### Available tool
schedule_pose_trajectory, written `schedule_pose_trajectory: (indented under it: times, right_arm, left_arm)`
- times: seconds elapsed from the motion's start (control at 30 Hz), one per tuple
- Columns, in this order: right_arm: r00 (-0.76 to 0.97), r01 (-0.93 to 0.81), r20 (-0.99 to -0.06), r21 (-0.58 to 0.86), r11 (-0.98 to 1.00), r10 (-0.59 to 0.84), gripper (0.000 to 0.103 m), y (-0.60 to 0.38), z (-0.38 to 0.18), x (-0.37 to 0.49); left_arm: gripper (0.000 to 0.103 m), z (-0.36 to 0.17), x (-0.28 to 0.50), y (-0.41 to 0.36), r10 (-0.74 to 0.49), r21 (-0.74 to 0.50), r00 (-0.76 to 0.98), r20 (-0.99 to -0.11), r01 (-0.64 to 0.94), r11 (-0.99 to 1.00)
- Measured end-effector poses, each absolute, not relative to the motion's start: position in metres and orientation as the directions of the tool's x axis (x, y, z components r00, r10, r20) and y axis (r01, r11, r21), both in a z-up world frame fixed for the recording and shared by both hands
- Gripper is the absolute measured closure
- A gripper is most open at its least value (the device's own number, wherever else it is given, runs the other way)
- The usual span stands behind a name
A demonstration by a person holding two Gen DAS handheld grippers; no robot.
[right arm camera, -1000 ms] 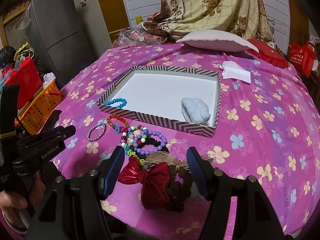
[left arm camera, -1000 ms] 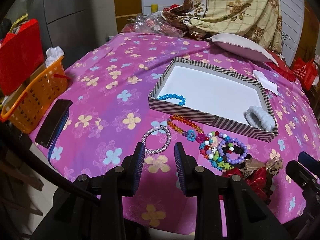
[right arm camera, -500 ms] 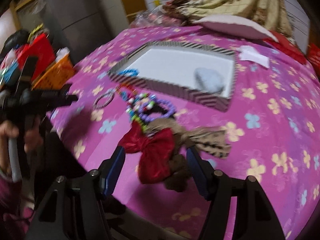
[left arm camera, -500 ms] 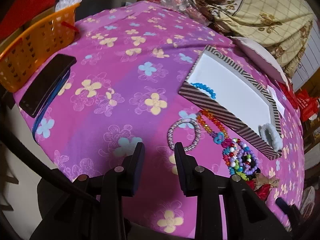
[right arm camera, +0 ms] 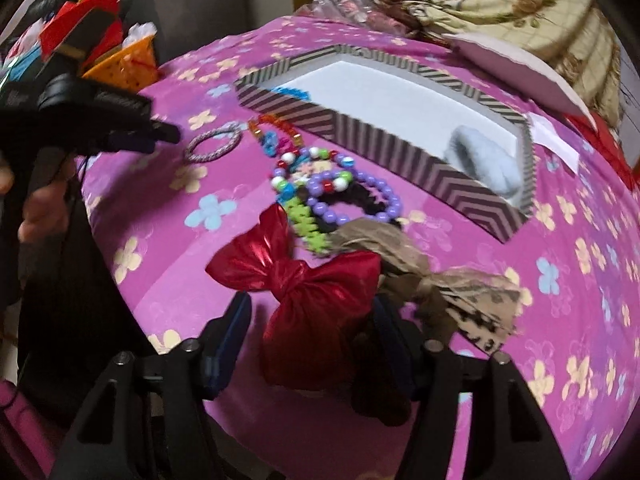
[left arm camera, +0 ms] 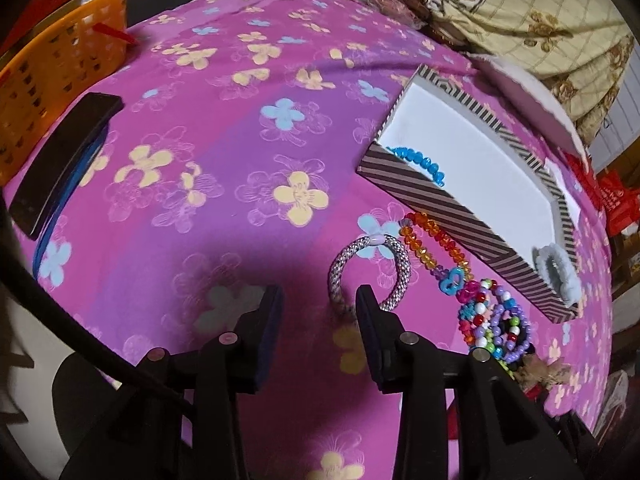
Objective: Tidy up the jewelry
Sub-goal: 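Grasp the silver rhinestone bracelet with the left tool while the right tool grasps the red bow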
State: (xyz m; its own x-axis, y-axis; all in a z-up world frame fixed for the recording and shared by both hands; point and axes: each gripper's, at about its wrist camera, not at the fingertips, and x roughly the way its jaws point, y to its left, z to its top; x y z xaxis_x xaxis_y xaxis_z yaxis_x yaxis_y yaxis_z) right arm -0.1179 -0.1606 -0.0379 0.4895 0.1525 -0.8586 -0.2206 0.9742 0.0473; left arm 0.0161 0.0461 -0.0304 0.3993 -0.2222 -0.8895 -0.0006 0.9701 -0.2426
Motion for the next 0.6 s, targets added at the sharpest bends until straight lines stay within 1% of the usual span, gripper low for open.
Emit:
schedule_pose_trajectory:
  times: [0.03, 0.1, 0.13, 0.17, 0.2, 0.23, 0.3, 0.33, 0.37, 0.43, 0.53, 0.6]
  right_arm:
    - [0.480, -0.226, -0.861, 0.067, 0.972, 0.171, 0.063, -0.160, -0.040, -0.118]
    - [0.479, -0.230, -0.855, 0.097, 0.968, 0.199, 0.067, -0.159, -0.043, -0.118]
    - [0.484, -0.232, -0.850, 0.104, 0.967, 0.208, 0.072, -0.159, -0.044, -0.119]
    - [0.489, -0.228, -0.844, 0.119, 0.966, 0.219, 0.074, -0.160, -0.044, -0.119]
    - [0.488, -0.221, -0.840, 0.145, 0.964, 0.238, 0.081, -0.162, -0.044, -0.119]
    - [0.487, -0.210, -0.832, 0.186, 0.960, 0.268, 0.084, -0.166, -0.044, -0.119]
    - [0.491, -0.195, -0.822, 0.221, 0.956, 0.290, 0.086, -0.171, -0.042, -0.118]
    - [0.496, -0.193, -0.818, 0.224, 0.955, 0.292, 0.087, -0.171, -0.041, -0.119]
    - [0.503, -0.193, -0.812, 0.228, 0.954, 0.296, 0.088, -0.172, -0.038, -0.120]
    - [0.516, -0.195, -0.798, 0.243, 0.950, 0.310, 0.092, -0.174, -0.030, -0.122]
    - [0.543, -0.204, -0.777, 0.246, 0.948, 0.319, 0.094, -0.175, -0.014, -0.124]
    - [0.562, -0.203, -0.764, 0.245, 0.948, 0.318, 0.095, -0.177, -0.005, -0.123]
  left_arm:
    - [0.055, -0.032, 0.019, 0.043, -0.212, -0.229, 0.398, -0.892, 0.006, 0.973]
    - [0.055, -0.035, 0.023, 0.039, -0.183, -0.193, 0.405, -0.896, 0.017, 0.981]
    - [0.055, -0.037, 0.026, 0.037, -0.159, -0.166, 0.404, -0.901, 0.019, 0.986]
    - [0.055, -0.040, 0.028, 0.035, -0.141, -0.146, 0.397, -0.907, 0.019, 0.989]
    - [0.055, -0.041, 0.029, 0.034, -0.132, -0.136, 0.403, -0.906, 0.020, 0.991]
    - [0.055, -0.040, 0.029, 0.032, -0.117, -0.119, 0.414, -0.903, 0.022, 0.993]
    - [0.055, -0.041, 0.031, 0.029, -0.100, -0.094, 0.417, -0.904, 0.035, 0.995]
    - [0.063, -0.042, 0.031, 0.028, -0.098, -0.086, 0.424, -0.900, 0.046, 0.995]
    - [0.075, -0.042, 0.031, 0.027, -0.097, -0.083, 0.430, -0.898, 0.050, 0.995]
    - [0.084, -0.042, 0.033, 0.029, -0.115, -0.101, 0.423, -0.899, 0.055, 0.993]
    - [0.085, -0.036, 0.034, 0.034, -0.171, -0.161, 0.413, -0.895, 0.060, 0.985]
    - [0.085, -0.030, 0.033, 0.035, -0.177, -0.163, 0.432, -0.884, 0.071, 0.984]
